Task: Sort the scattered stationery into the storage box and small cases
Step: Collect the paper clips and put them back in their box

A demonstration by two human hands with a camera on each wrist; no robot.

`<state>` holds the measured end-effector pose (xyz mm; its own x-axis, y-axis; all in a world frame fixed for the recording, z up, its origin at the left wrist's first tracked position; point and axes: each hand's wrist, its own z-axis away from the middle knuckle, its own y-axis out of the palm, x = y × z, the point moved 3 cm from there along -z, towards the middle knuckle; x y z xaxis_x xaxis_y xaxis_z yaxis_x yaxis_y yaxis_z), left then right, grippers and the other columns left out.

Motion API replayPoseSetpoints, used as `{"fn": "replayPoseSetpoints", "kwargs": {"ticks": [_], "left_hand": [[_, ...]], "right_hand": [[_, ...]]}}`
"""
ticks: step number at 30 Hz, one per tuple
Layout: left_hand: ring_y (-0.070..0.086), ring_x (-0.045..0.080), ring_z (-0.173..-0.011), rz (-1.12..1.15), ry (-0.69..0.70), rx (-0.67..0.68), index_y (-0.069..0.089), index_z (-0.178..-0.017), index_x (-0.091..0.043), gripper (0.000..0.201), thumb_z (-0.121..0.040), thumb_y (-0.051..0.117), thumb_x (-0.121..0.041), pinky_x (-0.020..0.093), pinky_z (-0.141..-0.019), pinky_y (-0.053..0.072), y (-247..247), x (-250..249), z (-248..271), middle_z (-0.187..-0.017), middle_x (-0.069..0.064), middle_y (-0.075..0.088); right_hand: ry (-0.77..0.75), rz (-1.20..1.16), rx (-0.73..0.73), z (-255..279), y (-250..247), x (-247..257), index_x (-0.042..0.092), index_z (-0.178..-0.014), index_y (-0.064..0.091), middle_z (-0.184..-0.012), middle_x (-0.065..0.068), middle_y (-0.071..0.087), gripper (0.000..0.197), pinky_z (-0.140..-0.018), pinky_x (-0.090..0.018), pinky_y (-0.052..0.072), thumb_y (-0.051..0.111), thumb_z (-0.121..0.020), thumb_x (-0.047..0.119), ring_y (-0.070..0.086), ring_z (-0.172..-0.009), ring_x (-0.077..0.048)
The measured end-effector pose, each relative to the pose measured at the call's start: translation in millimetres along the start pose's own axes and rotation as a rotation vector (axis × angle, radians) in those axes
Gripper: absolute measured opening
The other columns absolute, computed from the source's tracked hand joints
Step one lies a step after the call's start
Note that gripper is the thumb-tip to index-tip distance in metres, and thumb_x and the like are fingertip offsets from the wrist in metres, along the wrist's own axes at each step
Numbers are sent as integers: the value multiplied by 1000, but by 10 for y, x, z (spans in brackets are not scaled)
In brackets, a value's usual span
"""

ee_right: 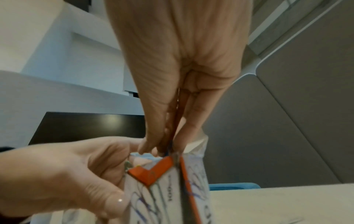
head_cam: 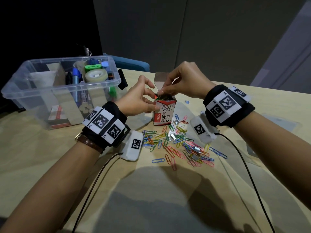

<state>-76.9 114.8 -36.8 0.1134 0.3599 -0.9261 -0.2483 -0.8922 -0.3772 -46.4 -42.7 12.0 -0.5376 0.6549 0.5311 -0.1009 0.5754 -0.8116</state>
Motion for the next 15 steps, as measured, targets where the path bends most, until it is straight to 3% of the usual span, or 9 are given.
{"fn": "replayPoseSetpoints", "kwargs": {"ticks": [3,8,10,15], "left_hand": [[67,23,-86,-2,-8,-11,33,-110,-16,55,-78,74,3,50,-80,58,1,2,-3,-103,4,55],[67,23,-87,-12,-10,-4,33,-110,-16,54,-79,73,2,50,-80,57,-14,9,1,-110,8,57],[69,25,-89,-16,-12,0,32,-110,-16,54,-80,72,3,52,-81,57,-11,13,5,-111,9,58],[69,26,-88,-17,-17,-7,33,-109,-16,53,-79,73,3,49,-78,58,-5,16,2,-114,10,58]], "right_hand": [[20,5,-48,18,-41,-41,12,-85,77,-80,2,72,18,-56,-12,52,77,-79,29,66,-66,2],[-122,-8,90,72,-19,19,21,-98,77,-89,6,74,22,-70,-14,53,80,-77,27,69,-80,-5],[-180,28,134,83,68,48,22,-97,77,-87,7,73,23,-69,-11,50,82,-75,28,68,-78,-4],[-175,56,75,64,80,1,19,-86,77,-81,7,73,6,-68,-9,50,78,-81,22,68,-77,-5]]}}
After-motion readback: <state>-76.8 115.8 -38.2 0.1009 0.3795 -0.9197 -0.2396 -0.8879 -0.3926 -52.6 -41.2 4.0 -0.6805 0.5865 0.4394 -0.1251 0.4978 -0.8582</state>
